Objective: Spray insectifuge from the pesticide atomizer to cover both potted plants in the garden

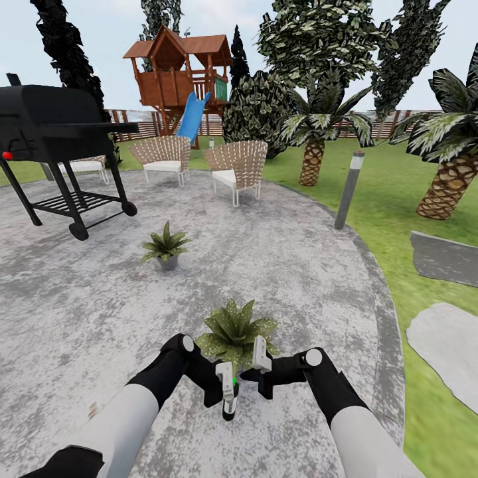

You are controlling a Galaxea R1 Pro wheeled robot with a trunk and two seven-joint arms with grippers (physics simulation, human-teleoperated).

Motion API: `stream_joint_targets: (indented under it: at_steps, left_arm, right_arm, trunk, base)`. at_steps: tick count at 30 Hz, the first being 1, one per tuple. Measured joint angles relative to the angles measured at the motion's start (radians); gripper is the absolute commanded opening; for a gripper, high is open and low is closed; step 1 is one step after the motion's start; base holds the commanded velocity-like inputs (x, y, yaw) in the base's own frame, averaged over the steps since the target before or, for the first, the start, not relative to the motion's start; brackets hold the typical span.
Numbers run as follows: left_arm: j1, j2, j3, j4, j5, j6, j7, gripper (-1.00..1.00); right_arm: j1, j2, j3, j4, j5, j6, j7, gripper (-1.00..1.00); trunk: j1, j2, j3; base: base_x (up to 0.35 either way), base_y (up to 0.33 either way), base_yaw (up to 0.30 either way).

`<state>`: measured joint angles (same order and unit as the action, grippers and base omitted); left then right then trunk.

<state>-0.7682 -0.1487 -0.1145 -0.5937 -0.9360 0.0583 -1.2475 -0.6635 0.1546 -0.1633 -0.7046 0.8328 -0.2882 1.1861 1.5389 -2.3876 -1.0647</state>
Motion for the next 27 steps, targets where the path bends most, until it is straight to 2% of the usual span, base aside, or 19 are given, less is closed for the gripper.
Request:
stream_joint_targets:
  at_steps: [10, 20, 24, 27]
  left_arm:
    - [0.000, -0.001, 0.000, 0.000, 0.002, 0.000, 0.000, -1.00]
    - [0.000, -0.013, 0.000, 0.001, 0.005, 0.000, 0.000, -1.00]
    - [0.000, -0.012, 0.000, 0.001, 0.046, 0.000, 0.001, -1.00]
    - [0.000, -0.012, 0.000, 0.001, 0.053, -0.001, 0.001, -1.00]
  right_arm:
    - [0.000, 0.000, 0.000, 0.001, 0.000, 0.000, -0.001, -1.00]
    - [0.000, 0.000, 0.000, 0.001, 0.000, 0.000, -0.002, -1.00]
    - [0.000, 0.000, 0.000, 0.002, 0.000, 0.000, -0.002, -1.00]
    - [0.000, 0.000, 0.000, 0.002, 0.000, 0.000, -0.002, -1.00]
  trunk:
    - [0.000, 0.000, 0.000]
    - [0.000, 0.000, 0.000]
    - [0.000, 0.000, 0.000]
    - [0.000, 0.000, 0.000]
  base:
    - [0.000, 0.000, 0.000]
    - [0.000, 0.000, 0.000]
    - [0.000, 0.000, 0.000]
    - [0.000, 0.000, 0.000]
